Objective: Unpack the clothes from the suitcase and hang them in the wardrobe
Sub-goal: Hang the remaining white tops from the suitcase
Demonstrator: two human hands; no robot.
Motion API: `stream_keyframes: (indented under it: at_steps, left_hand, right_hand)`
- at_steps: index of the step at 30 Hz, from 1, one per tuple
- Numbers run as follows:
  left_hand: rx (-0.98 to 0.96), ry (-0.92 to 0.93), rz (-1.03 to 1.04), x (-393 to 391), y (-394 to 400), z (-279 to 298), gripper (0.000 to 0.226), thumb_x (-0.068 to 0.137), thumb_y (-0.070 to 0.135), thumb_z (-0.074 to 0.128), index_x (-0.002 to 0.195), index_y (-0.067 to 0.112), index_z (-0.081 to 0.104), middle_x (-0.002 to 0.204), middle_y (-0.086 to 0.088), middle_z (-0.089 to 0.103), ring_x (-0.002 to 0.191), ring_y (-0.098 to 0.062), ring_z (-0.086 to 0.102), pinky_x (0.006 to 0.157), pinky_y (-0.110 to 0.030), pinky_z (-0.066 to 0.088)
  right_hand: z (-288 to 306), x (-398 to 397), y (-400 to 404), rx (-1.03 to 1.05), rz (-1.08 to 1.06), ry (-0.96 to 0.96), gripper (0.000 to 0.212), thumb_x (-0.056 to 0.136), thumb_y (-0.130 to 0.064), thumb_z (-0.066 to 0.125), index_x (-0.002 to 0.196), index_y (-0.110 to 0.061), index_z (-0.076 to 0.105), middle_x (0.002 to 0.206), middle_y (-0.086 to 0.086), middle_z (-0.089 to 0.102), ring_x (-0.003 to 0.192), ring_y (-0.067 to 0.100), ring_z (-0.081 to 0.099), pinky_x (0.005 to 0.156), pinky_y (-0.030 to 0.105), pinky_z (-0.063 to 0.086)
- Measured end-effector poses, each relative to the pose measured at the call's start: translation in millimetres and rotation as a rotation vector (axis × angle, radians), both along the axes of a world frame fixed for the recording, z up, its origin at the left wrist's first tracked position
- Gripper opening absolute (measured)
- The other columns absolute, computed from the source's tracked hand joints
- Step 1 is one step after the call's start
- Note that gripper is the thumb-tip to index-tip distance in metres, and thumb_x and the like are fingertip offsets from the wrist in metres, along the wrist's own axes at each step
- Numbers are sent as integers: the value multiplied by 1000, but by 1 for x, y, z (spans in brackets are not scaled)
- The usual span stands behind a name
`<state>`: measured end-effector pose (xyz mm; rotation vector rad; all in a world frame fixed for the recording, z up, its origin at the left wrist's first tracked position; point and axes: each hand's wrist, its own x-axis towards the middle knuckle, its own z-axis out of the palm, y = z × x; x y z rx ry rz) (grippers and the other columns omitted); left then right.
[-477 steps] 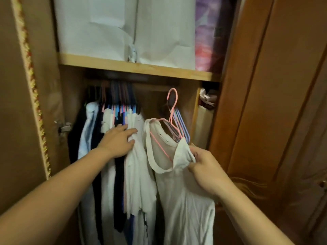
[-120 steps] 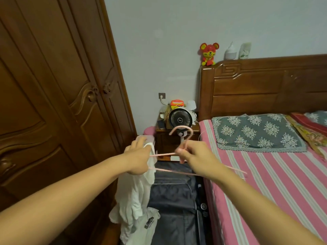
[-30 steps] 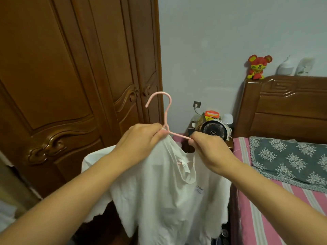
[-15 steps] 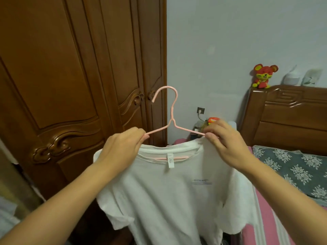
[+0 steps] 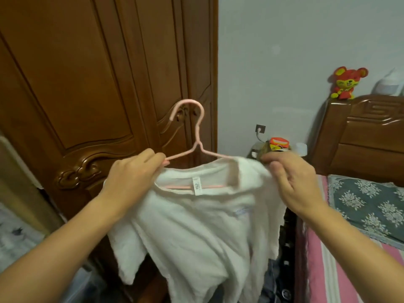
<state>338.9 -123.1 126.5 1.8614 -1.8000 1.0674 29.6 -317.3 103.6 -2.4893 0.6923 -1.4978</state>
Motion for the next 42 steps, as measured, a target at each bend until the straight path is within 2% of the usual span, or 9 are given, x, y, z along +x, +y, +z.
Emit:
stream_keyframes:
  at_steps: [3, 6, 14, 20, 26, 30, 35, 38, 42]
  left_hand:
    - [-36, -30, 63, 13, 8, 9, 34, 109, 35, 41, 96, 16, 66, 82, -1, 60, 65, -22, 61, 42, -37, 43]
    - [-72, 0, 161, 24, 19, 14, 37, 109, 37, 39, 91, 16, 63, 74, -1, 60, 63, -23, 60, 44, -35, 42]
    - [434, 536, 205, 83, 85, 29, 20, 87, 37, 75, 105, 30, 71, 100, 15, 63, 94, -8, 60, 82, -34, 53]
    - [-69, 351, 367, 94, 117, 35, 10, 95, 13, 61, 93, 18, 52, 100, 0, 48, 75, -20, 52, 62, -37, 48]
    - [166, 494, 269, 113, 140, 41, 13, 101, 39, 52, 108, 31, 59, 91, 10, 65, 81, -9, 61, 71, -34, 54]
    - [206, 703, 80, 155, 162, 39, 20, 100, 26, 58, 114, 29, 72, 95, 9, 63, 93, -5, 60, 81, -21, 47]
    - [-91, 731, 133, 203, 168, 9, 17, 100, 21, 59, 110, 26, 73, 95, 16, 58, 93, -2, 58, 81, -15, 44]
    - [-126, 783, 245, 231, 173, 3, 21, 101, 27, 57, 114, 23, 73, 98, 13, 57, 96, -2, 57, 83, -20, 46]
    - [-23, 816, 530, 258, 174, 0, 30, 104, 40, 48, 122, 27, 69, 112, 7, 54, 107, -10, 52, 97, -33, 48]
  right_hand:
    - [13, 28, -8, 100, 98, 391, 46, 100, -53, 42, 139, -30, 48, 119, -10, 65, 111, 13, 57, 93, 36, 46]
    - [19, 63, -5, 172, 288, 667, 25, 99, -58, 40, 106, -37, 52, 84, -15, 63, 81, 8, 61, 71, 34, 47]
    - [13, 128, 17, 54, 518, 465, 22, 102, -46, 41, 93, -36, 59, 78, -17, 62, 72, 3, 61, 63, 28, 47]
    - [19, 187, 34, -104, 485, 676, 22, 100, -53, 28, 89, -39, 40, 70, -12, 54, 63, 8, 53, 58, 34, 42]
    - [34, 217, 40, 134, 514, 441, 19, 99, -37, 52, 99, -28, 69, 80, -9, 69, 72, 10, 64, 64, 38, 52]
    - [44, 227, 62, 413, 722, 487, 21, 95, -33, 61, 109, -29, 77, 99, -17, 75, 93, 2, 70, 81, 27, 56]
    - [55, 245, 98, 539, 903, 565, 20, 96, -31, 62, 115, -35, 64, 110, -12, 68, 100, 9, 66, 82, 35, 57]
    - [55, 261, 120, 614, 1043, 624, 52, 99, -26, 56, 144, -47, 40, 139, -33, 49, 131, -8, 45, 105, 15, 41]
    - [46, 303, 141, 533, 930, 520, 47, 103, -8, 47, 125, -47, 62, 131, -34, 57, 129, -15, 43, 113, 18, 34]
